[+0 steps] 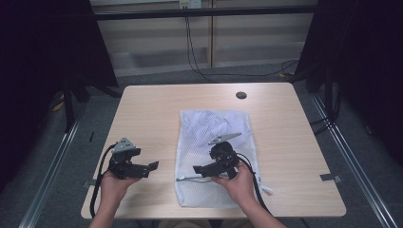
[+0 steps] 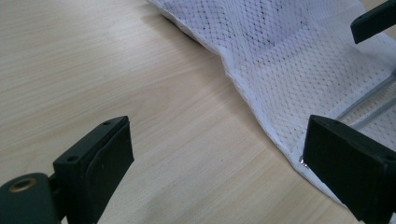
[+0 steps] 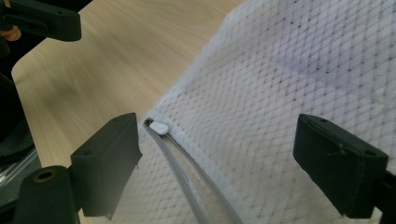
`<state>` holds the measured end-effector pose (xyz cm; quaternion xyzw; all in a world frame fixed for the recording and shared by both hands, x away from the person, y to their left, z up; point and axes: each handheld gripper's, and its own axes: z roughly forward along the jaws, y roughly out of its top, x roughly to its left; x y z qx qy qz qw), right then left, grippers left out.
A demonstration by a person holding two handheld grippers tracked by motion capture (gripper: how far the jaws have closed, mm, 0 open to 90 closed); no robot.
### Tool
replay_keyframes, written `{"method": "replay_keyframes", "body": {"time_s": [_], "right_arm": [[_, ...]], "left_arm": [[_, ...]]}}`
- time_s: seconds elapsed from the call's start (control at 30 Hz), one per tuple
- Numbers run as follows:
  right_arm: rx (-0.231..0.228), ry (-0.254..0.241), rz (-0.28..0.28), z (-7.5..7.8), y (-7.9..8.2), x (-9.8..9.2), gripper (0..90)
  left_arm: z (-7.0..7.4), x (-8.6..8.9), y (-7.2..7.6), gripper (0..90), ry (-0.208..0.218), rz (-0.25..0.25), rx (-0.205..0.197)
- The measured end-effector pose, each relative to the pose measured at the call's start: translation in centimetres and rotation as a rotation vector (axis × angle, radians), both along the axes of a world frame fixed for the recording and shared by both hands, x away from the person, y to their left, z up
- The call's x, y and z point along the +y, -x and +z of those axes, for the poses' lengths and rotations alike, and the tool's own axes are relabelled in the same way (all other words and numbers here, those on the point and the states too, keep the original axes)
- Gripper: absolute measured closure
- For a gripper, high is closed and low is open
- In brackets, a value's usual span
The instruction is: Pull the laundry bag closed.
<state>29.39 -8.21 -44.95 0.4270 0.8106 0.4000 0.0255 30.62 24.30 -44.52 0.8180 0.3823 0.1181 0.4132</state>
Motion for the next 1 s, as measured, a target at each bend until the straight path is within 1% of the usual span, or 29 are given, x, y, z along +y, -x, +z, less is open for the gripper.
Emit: {"method": "replay_keyframes", "body": {"time_s": [0.1,0.27,0.43,0.57,0.63,0.67,0.77,0.8,0.87,1.0], "right_arm": [[0.003,-0.006,0.008,-0.1,0.0,0.2,15.0],[0.031,-0.011,0.014,-0.2,-0.1,0.9,16.5],[0.037,-0.016,0.022,-0.4,-0.3,1.3,18.2],[0.054,-0.034,0.024,-0.6,-0.5,1.7,20.2],[0.055,-0.043,0.026,-0.7,-0.5,1.8,20.8],[0.066,-0.038,0.024,-0.7,-0.5,1.9,21.1],[0.063,-0.039,0.026,-0.8,-0.6,2.1,21.3],[0.066,-0.039,0.026,-0.9,-0.6,2.2,22.9],[0.080,-0.053,0.031,-1.1,-0.7,2.3,24.8],[0.098,-0.059,0.032,-1.3,-0.9,2.6,26.4]], "left_arm": [[0.0,-0.1,0.0,8.2,0.000,0.000,0.002],[0.0,-0.1,0.0,8.2,0.002,0.001,0.002],[-0.1,-0.1,0.0,8.2,0.000,-0.003,0.006],[-0.1,0.0,0.0,8.3,-0.001,-0.003,0.008],[-0.1,0.1,0.0,8.3,-0.001,-0.004,0.010],[-0.1,0.0,0.0,8.3,0.000,-0.003,0.011],[-0.1,0.1,0.0,8.4,0.000,-0.003,0.010],[-0.1,0.1,0.0,8.5,0.000,-0.003,0.010],[0.0,0.1,0.0,8.5,0.001,0.001,0.009],[0.0,0.2,-0.1,8.5,0.002,0.000,0.012]]}}
